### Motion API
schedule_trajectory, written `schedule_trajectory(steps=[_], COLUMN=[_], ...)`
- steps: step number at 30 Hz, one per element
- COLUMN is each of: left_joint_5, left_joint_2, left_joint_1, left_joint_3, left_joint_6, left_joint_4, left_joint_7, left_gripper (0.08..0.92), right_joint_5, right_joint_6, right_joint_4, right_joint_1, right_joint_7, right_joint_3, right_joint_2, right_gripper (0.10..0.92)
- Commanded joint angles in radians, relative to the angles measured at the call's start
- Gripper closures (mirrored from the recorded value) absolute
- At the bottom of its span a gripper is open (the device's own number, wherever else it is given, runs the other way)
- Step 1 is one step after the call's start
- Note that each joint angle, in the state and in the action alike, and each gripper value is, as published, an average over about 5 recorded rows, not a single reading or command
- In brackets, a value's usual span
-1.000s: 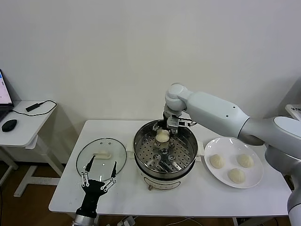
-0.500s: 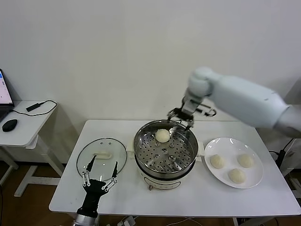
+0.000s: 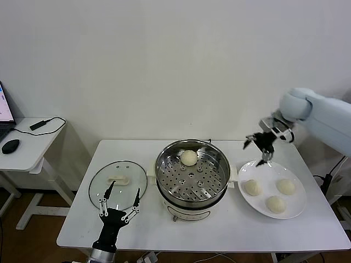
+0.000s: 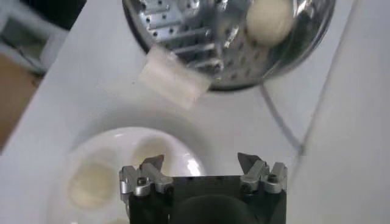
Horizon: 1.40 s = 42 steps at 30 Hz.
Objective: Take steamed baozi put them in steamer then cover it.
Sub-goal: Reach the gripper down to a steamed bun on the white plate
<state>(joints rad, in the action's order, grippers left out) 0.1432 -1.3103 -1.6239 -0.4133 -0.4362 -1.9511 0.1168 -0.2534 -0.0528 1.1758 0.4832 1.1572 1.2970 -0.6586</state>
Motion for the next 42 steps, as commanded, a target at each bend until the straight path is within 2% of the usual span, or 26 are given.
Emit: schedule_trajectory(steps=[1, 10, 30, 38, 42], left_joint_5=[0.000, 0.000, -0.018, -0.019, -0.019], left_joint_2=[-0.003, -0.005, -0.002, -0.002, 0.000], left_joint_1=[-0.002, -0.004, 0.000, 0.001, 0.001], left_joint_3=[-0.002, -0.008, -0.023, -0.022, -0.018], left_joint_6=[0.000, -0.001, -0.001, 0.000, 0.000], left_joint_4=[-0.001, 0.005, 0.010, 0.007, 0.006], left_joint_7=[0.001, 0.001, 0.002, 0.002, 0.002], left_gripper=[0.177, 0.177, 0.177, 0.177, 0.177], right_joint_5=[-0.016, -0.029, -0.031, -0.040, -0.043], right_joint_6=[0.096, 0.094, 0.097, 0.098, 0.100], right_joint_4=[-0.050, -0.142, -0.192, -0.166, -0.129], right_joint_1=[-0.186, -0.259, -0.301, -0.281, -0.225], right_joint_7=[-0.103, -0.150, -0.191, -0.185, -0.165], right_joint_3=[-0.014, -0.059, -0.069, -0.064, -0.047], right_joint_2=[0.058, -0.015, -0.091, -0.069, -0.044], right_gripper=[0.203, 0.203, 0.210, 0.332, 0.347])
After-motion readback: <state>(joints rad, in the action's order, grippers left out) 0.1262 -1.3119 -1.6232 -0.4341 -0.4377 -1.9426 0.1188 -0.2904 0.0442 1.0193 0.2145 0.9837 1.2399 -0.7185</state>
